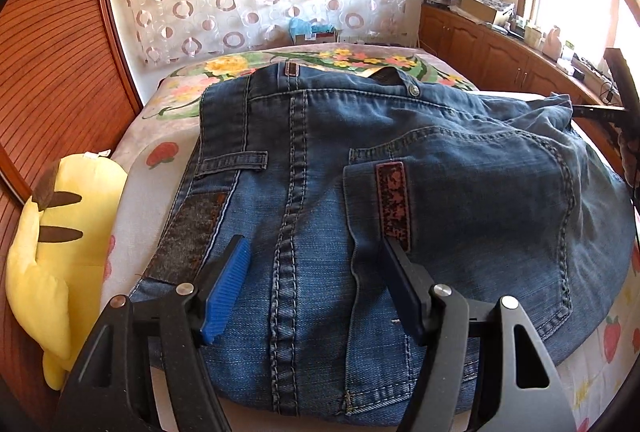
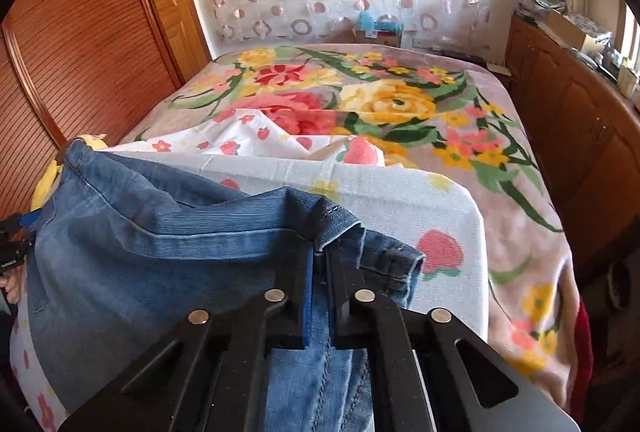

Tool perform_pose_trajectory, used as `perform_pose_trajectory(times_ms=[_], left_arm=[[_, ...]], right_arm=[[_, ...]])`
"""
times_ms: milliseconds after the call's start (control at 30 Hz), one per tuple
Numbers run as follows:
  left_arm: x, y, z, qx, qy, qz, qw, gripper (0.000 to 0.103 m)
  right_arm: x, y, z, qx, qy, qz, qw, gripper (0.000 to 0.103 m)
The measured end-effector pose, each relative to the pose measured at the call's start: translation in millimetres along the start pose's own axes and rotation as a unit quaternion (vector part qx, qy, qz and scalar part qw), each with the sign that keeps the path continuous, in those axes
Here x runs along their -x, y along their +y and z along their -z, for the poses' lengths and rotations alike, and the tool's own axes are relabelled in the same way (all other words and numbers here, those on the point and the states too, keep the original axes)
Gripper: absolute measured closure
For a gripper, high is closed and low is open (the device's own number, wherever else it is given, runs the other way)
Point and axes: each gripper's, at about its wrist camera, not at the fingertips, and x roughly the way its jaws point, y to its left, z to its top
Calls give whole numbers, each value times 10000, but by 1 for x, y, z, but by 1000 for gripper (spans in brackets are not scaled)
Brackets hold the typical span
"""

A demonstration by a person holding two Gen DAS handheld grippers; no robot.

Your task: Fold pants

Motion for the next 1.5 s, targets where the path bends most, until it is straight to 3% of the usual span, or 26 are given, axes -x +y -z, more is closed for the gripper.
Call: perform_pose_trajectory(times_ms=[100, 200, 300, 433, 500, 667, 733, 800, 833, 1133, 1333, 1367, 1400, 1433, 1500], left_arm=[[0, 0, 0, 15, -2, 19, 10000, 35], [0, 3, 0, 39, -14, 48, 10000, 35], [2, 7, 0, 92, -11, 125, 9999, 35], [13, 14, 0, 256, -34, 69, 9996, 36], [22, 14, 1, 283, -80, 25, 9996, 36], [50, 10, 10, 285, -226, -40, 9993, 36], [55, 9, 12, 306, -256, -41, 9992, 36], [61, 6, 16, 341, -272, -26, 9990, 36], [63, 5, 17, 350, -277, -23, 9990, 36], [89, -17, 40, 290, -399, 79, 9988, 36], [98, -26, 57, 227, -388, 122, 9989, 36], [99, -27, 59, 228, -386, 129, 9989, 36], [101, -28, 61, 225, -390, 133, 9989, 36], [104, -29, 63, 224, -405, 134, 9988, 36], [109, -29, 66, 250, -440, 139, 9986, 36]], right_arm=[[6, 1, 0, 13, -185, 122, 9998, 99], [16, -2, 0, -146, -462, 795, 9957, 99], [7, -10, 1, -340, -159, 1310, 9907, 99], [1, 4, 12, -104, -60, 1473, 9890, 99], [8, 3, 15, -227, -131, 1319, 9909, 99], [34, 6, 29, -281, -296, 1155, 9925, 79], [46, 5, 39, -288, -355, 1110, 9928, 61], [56, 8, 51, -259, -386, 1029, 9936, 48], [58, 8, 59, -245, -343, 979, 9943, 47], [75, 3, 119, -608, -100, 730, 9954, 47], [78, 9, 131, -951, 9, 584, 9938, 49], [79, 10, 133, -966, 12, 552, 9938, 55], [79, 12, 134, -958, 8, 517, 9941, 76], [80, 16, 134, -930, 14, 475, 9945, 87], [87, 23, 134, -839, -52, 526, 9951, 88]])
